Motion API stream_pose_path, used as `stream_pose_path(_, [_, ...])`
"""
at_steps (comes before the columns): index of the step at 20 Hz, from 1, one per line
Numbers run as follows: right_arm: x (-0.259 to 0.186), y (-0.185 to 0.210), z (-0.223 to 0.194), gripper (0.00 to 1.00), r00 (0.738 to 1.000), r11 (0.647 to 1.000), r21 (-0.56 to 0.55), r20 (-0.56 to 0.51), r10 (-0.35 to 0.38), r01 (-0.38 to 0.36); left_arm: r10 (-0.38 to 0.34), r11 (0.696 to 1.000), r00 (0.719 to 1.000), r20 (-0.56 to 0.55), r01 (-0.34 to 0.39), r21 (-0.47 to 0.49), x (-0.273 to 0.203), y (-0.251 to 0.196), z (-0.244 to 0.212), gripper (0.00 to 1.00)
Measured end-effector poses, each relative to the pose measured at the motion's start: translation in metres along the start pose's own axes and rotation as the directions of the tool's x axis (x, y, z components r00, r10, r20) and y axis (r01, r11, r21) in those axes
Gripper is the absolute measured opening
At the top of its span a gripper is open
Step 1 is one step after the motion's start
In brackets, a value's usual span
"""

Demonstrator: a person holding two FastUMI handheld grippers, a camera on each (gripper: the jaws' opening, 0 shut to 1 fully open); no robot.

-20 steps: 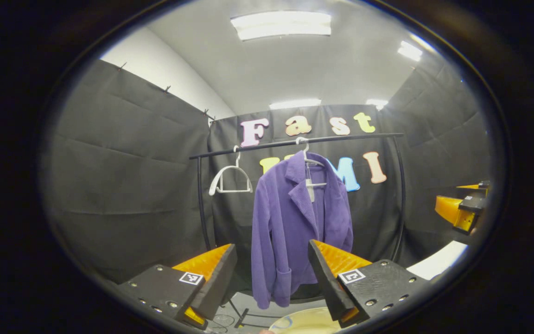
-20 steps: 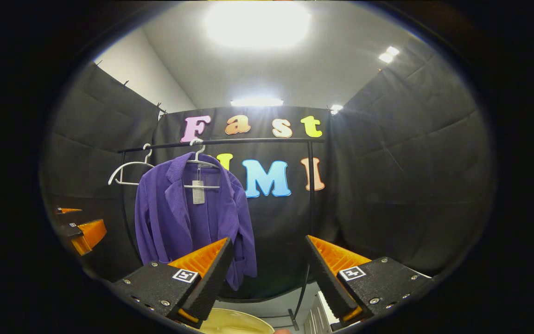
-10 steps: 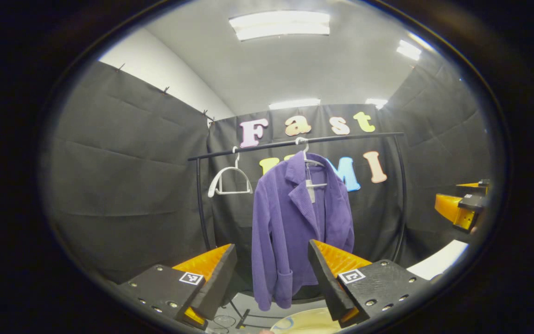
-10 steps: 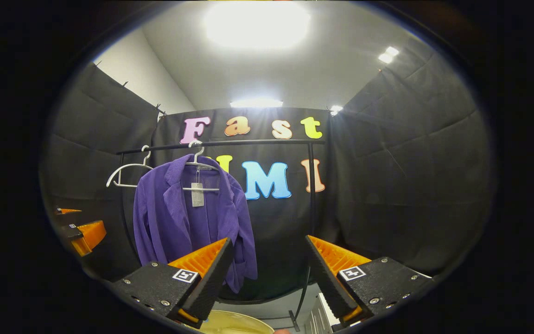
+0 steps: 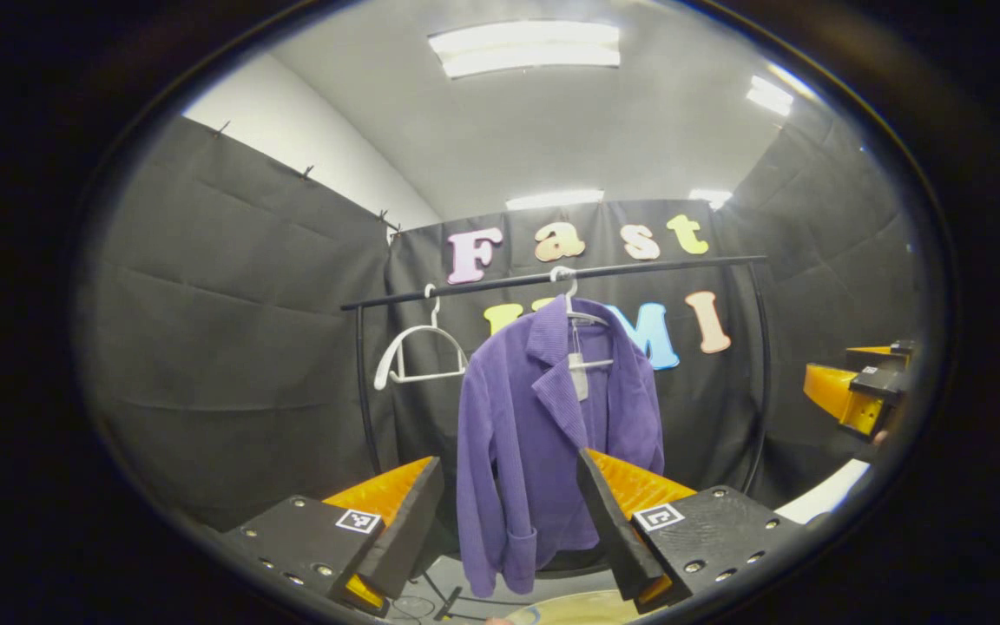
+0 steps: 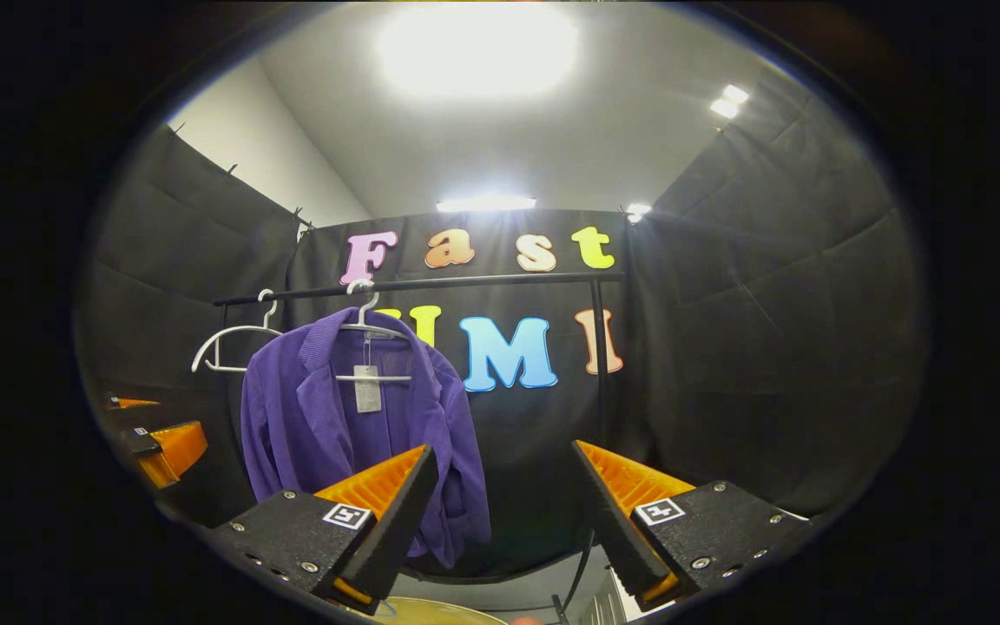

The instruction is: Grasp the clothes on the hanger with both hands and then place them into the laundry hamper below.

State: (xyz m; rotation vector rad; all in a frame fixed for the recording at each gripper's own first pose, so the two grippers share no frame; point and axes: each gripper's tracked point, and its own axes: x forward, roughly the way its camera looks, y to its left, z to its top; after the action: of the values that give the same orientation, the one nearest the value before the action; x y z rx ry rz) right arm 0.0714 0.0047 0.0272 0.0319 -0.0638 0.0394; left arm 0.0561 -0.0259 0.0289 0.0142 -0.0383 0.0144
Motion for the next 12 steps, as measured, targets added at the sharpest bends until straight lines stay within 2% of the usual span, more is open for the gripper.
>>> stream_pose_path(12, [0.094, 0.015, 0.012, 0.94, 0.994, 0.994, 0.044, 0.039, 0.098, -0.099, 0.038, 0.999, 0.999, 0.02, -0.038, -0.028, 0.074, -0.026, 0.02, 0.96])
